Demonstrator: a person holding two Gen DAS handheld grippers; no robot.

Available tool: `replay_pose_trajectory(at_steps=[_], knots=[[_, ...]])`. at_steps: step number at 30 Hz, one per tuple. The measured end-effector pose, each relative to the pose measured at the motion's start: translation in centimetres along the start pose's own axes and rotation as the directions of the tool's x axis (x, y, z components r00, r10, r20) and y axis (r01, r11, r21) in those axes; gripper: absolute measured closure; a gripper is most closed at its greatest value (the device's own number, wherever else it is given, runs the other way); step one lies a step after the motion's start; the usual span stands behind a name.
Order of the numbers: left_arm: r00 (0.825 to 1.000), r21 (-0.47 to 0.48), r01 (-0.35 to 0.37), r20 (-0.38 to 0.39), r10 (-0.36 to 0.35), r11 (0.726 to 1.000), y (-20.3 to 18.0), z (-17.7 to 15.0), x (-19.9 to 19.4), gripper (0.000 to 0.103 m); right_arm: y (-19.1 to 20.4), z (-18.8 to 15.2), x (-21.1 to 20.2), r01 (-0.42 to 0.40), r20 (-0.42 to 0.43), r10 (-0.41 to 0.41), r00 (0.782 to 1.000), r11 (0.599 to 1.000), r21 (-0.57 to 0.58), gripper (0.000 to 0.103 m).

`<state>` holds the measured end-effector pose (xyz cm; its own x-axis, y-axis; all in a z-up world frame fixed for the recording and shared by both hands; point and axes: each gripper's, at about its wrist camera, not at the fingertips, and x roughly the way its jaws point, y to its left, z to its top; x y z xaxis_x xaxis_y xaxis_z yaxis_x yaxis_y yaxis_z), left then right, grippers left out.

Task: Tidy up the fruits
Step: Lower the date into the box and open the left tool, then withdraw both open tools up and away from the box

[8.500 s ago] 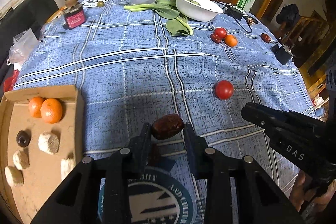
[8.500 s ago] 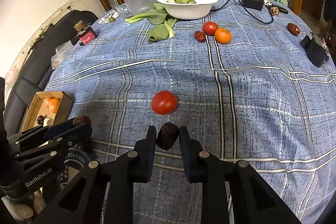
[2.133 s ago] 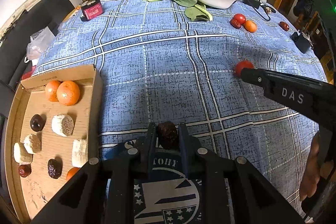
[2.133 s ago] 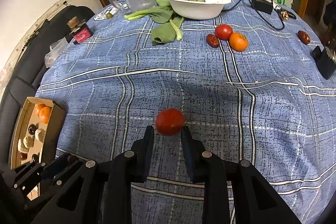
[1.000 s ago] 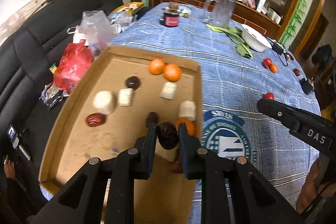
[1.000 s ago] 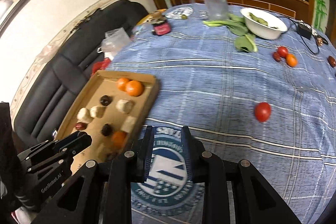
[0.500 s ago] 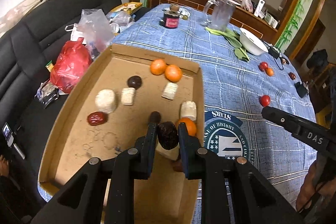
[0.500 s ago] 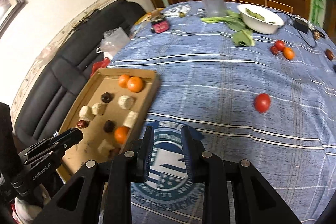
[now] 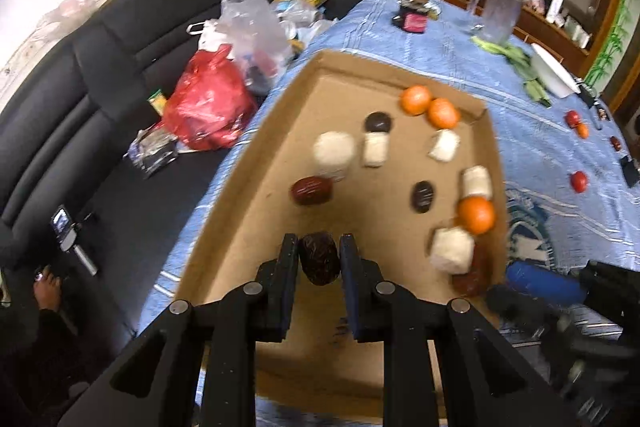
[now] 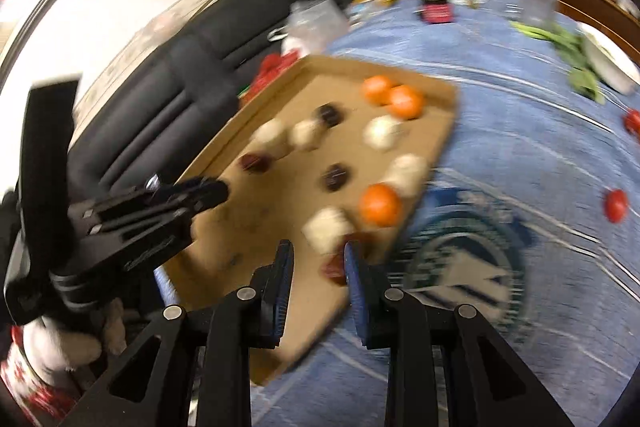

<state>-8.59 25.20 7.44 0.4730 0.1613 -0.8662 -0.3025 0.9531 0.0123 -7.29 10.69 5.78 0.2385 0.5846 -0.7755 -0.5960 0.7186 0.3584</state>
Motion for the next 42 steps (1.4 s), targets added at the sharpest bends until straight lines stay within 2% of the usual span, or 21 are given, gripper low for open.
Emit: replay_pose_trajectory(at_steps=[5, 17, 18, 22, 29, 31, 33, 42], knots=[[0.999, 0.022, -0.045, -0.025, 0.046, 0.999, 0.4, -0.3, 1.1, 0.083, 2.0, -0.4, 3.0, 0.007, -0.044, -0.008, 0.999, 0.999, -0.042, 0.074], [0.993, 0.014, -0.091, -0.07, 0.092, 0.996, 1.5, -0.6, 3.3, 0.083, 1.9, -0.7, 7.0, 0.052, -0.088, -0.056, 0.995, 0.998, -0.046, 0.073], [0.993, 0.014, -0.094, -0.07, 0.095, 0.995, 1.5, -0.7, 3.4, 0.081, 2.0, -0.7, 7.0, 0.056, -0.084, -0.06, 0.995, 0.997, -0.051, 0.073], [0.993, 0.009, -0.101, -0.06, 0.101, 0.995, 1.5, -0.6, 3.4, 0.064, 2.2, -0.6, 7.4, 0.062, -0.078, -0.067, 0.995, 0.996, -0.065, 0.073], [0.994, 0.006, -0.107, -0.038, 0.107, 0.994, 1.3, -0.1, 2.9, 0.055, 2.2, -0.7, 7.6, 0.062, -0.082, -0.068, 0.994, 0.995, -0.072, 0.072], [0.993, 0.012, -0.11, -0.029, 0.11, 0.994, 1.2, 0.1, 2.7, 0.051, 2.0, -0.6, 7.1, 0.058, -0.078, -0.063, 0.995, 0.996, -0.065, 0.065], [0.993, 0.014, -0.113, -0.021, 0.113, 0.994, 1.1, 0.3, 2.5, 0.047, 1.7, -0.5, 6.8, 0.054, -0.074, -0.058, 0.996, 0.997, -0.06, 0.064], [0.994, 0.011, -0.104, -0.011, 0.104, 0.994, 1.0, 0.5, 2.2, 0.044, 2.0, -0.4, 5.6, 0.074, -0.061, -0.078, 0.995, 0.995, -0.067, 0.064]])
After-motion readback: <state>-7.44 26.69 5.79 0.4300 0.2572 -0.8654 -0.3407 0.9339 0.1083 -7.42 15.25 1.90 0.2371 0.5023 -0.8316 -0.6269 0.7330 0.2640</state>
